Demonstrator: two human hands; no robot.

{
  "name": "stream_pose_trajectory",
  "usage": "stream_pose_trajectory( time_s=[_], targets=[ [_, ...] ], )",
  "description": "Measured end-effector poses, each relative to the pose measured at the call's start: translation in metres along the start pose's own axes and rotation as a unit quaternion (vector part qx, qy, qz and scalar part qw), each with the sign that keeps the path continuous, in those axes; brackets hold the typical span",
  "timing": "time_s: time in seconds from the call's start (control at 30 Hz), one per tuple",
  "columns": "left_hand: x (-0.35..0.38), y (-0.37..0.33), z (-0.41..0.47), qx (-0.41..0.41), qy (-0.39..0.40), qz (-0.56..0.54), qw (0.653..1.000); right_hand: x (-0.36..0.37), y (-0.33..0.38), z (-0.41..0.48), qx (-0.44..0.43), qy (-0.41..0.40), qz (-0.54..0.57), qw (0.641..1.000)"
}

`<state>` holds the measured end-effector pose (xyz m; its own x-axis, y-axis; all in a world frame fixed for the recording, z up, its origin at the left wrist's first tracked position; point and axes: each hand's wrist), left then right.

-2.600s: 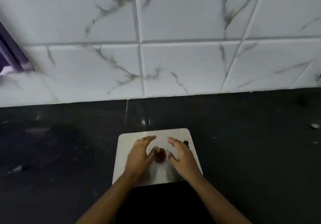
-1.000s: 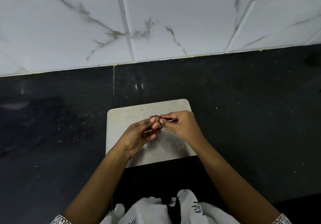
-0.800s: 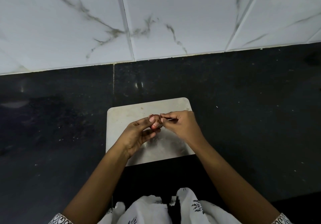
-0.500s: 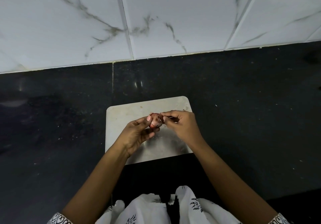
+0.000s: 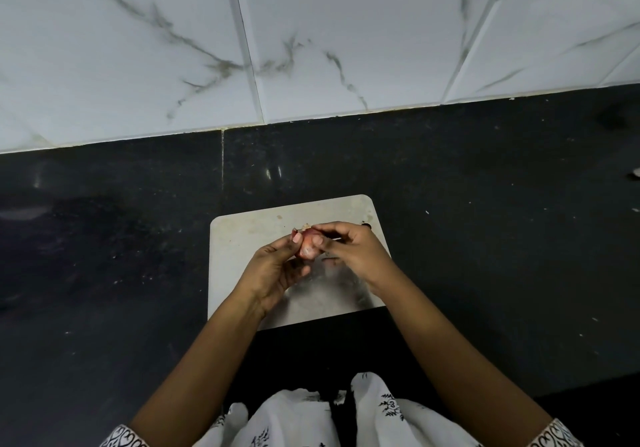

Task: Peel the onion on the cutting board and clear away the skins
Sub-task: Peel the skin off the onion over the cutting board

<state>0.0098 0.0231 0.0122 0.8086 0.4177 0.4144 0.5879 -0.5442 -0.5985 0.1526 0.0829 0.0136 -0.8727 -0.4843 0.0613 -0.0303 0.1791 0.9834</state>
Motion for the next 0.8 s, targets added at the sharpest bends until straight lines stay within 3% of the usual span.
stream_pose_trajectory(
  time_s=[0.23, 0.37, 0.5, 0.67, 0.8],
  targets=[
    [0.000, 0.003, -0.001, 0.037, -0.054, 0.004, 0.998, 0.000, -0.001, 0.002, 0.079, -0.026, 0.158, 0.984],
    [0.007, 0.008, 0.000, 0.092, -0.069, 0.019, 0.993, 0.010, -0.009, -0.003, 0.062, -0.059, 0.136, 0.987],
    [0.011, 0.011, 0.001, 0.097, -0.069, -0.007, 0.993, 0.018, -0.018, -0.006, 0.047, -0.093, 0.058, 0.993],
    [0.006, 0.012, 0.001, 0.106, -0.073, 0.025, 0.991, 0.017, -0.015, -0.007, 0.048, -0.090, 0.136, 0.985],
    [0.002, 0.012, 0.001, 0.099, -0.046, 0.073, 0.991, 0.016, -0.014, -0.006, 0.052, -0.086, 0.112, 0.989]
  ],
)
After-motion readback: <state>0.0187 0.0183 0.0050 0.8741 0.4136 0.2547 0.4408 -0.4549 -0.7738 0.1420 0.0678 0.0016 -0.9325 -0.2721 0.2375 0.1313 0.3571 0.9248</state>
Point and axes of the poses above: each hand's wrist, its own z-axis towards the middle knuckle, its own x-axis out of the palm, y = z × x, and after that the axes turned 9 degrees about -x, right-handed
